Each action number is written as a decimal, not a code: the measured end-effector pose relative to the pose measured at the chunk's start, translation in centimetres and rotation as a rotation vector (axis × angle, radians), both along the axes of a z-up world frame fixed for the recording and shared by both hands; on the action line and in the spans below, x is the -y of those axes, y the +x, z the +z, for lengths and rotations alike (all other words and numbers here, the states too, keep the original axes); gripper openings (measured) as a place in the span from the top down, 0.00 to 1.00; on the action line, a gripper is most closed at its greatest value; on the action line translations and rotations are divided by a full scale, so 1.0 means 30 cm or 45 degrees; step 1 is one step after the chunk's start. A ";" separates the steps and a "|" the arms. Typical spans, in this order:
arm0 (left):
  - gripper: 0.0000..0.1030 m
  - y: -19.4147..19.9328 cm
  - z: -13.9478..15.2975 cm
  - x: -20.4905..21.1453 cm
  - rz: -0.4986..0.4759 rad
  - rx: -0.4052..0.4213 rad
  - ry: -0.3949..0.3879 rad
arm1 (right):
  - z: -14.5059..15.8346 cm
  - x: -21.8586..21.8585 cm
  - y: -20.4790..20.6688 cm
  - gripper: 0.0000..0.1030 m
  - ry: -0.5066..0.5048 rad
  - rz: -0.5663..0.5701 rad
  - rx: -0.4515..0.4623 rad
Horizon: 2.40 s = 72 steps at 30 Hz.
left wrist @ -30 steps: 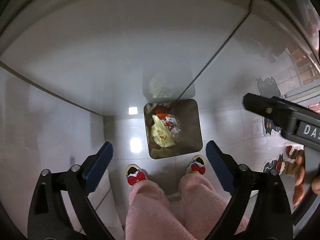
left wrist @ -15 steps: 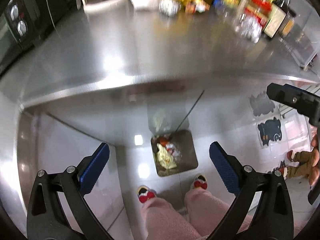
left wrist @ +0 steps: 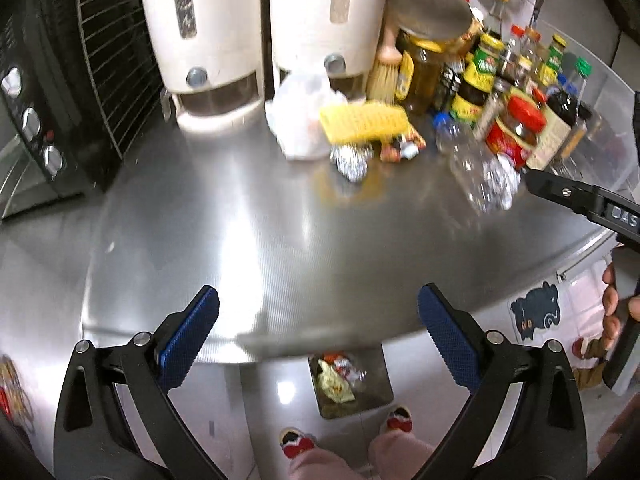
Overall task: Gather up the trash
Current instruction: 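Move both tools back over the trash on the counter, then grasp the yellow foam net with the left gripper while the right gripper grasps the clear plastic bottle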
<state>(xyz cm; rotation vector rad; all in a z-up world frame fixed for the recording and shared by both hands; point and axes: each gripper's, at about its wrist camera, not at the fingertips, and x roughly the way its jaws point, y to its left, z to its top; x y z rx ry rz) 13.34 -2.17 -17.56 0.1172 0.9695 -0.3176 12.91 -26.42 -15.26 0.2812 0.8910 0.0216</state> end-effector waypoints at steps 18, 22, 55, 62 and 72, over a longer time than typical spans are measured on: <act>0.31 0.347 0.033 0.211 -0.181 0.079 -0.058 | -0.150 0.056 0.298 0.32 0.006 -0.039 -0.147; 0.31 0.401 0.006 0.266 -0.224 0.084 -0.032 | -0.194 0.059 0.317 0.32 0.026 -0.041 -0.193; 0.91 0.535 0.027 0.305 -0.257 0.121 0.018 | -0.162 0.041 0.376 0.37 0.040 -0.010 -0.141; 0.91 0.457 0.115 0.272 -0.227 0.193 -0.007 | -0.078 0.021 0.328 0.37 0.034 -0.001 -0.065; 0.91 0.275 0.156 0.218 -0.201 0.207 -0.007 | -0.048 -0.027 0.211 0.38 0.076 0.050 -0.028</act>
